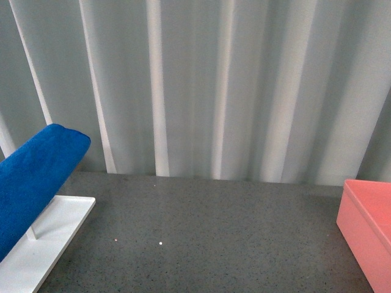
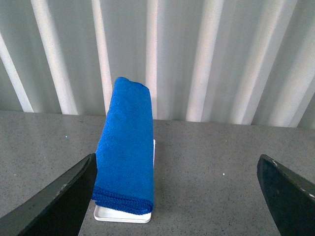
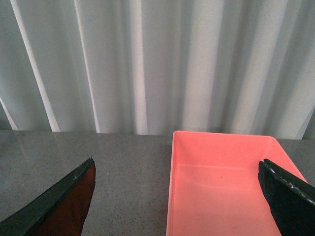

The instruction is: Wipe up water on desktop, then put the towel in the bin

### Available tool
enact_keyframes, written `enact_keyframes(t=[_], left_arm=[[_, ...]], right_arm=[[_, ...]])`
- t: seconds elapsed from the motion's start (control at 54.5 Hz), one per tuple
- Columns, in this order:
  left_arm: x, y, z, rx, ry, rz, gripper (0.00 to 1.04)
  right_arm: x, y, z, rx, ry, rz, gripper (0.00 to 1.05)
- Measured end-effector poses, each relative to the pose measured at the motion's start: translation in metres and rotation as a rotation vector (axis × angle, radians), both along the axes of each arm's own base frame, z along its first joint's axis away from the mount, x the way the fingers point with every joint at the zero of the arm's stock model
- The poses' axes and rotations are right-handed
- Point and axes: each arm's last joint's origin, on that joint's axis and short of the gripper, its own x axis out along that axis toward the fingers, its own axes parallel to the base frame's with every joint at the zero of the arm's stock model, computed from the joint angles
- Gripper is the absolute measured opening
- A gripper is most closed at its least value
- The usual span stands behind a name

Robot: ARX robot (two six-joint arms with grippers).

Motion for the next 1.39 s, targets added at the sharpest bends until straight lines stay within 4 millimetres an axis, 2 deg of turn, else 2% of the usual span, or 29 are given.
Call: enact_keyframes(t=[1.394], left_arm=[[0.0,0.0,0.0,0.0,0.0,0.0,0.98]], right_arm=[[0.0,0.0,0.0,0.0,0.0,0.0,0.98]])
